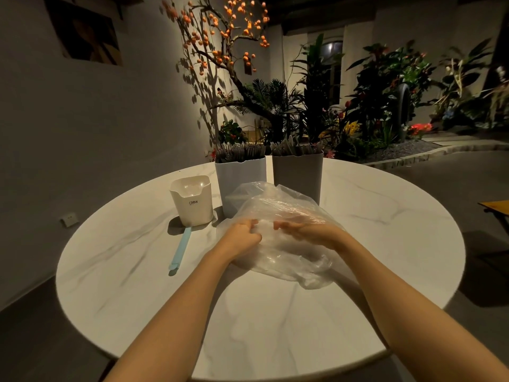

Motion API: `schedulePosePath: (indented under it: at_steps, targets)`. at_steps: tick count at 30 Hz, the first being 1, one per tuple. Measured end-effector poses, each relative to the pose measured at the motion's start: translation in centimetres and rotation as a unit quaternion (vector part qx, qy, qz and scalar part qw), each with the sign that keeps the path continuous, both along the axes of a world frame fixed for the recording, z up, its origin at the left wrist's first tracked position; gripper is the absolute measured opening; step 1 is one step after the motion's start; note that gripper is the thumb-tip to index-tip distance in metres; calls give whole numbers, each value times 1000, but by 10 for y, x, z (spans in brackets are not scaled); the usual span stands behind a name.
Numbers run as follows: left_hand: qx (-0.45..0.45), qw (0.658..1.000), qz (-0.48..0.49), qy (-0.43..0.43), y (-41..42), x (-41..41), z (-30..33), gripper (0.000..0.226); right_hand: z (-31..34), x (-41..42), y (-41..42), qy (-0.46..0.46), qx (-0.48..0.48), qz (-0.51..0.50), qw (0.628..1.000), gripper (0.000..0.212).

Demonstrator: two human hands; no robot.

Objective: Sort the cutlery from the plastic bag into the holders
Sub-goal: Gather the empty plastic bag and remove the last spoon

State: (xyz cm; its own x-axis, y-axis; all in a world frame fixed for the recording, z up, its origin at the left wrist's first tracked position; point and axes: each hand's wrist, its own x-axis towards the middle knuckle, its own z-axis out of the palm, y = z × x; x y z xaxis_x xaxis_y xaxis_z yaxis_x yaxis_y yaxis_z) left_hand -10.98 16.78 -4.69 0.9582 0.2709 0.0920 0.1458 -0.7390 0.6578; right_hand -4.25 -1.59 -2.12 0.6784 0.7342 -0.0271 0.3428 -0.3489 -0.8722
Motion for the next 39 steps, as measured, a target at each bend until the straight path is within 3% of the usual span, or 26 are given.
schedulePosePath:
  at_steps: [5,9,14,20,25,29,34,36,39]
  targets:
    - [-17,1000,-19,-16,5,0,-3,46,2,-2,0,12,30,26,999,31]
    - [-39,988,-58,-140,1,-4,4,31,-2,4,0,14,62,6,998,28]
    - [-70,941,-72,-323,-3,-7,12,25,-10,11,6,2,25,27,999,25]
    - [-140,890,-82,-427,-12,-10,15,25,-10,7,16,-112,-25,35,993,21]
    - [-96,916,-85,-381,-6,-4,13,42,-14,4,18,-131,-13,35,991,25]
    - [-62,950,-76,-295,-1,1,10,46,-10,0,19,-262,-41,43,963,20]
    - [-124,958,-47,-253,3,6,7,62,-9,0,19,-283,52,34,957,21]
    - [-158,958,-39,-238,0,4,8,65,-9,-2,20,-274,76,33,958,22]
    - [-174,954,-35,-242,-3,0,6,58,-5,-9,23,-166,159,38,972,24]
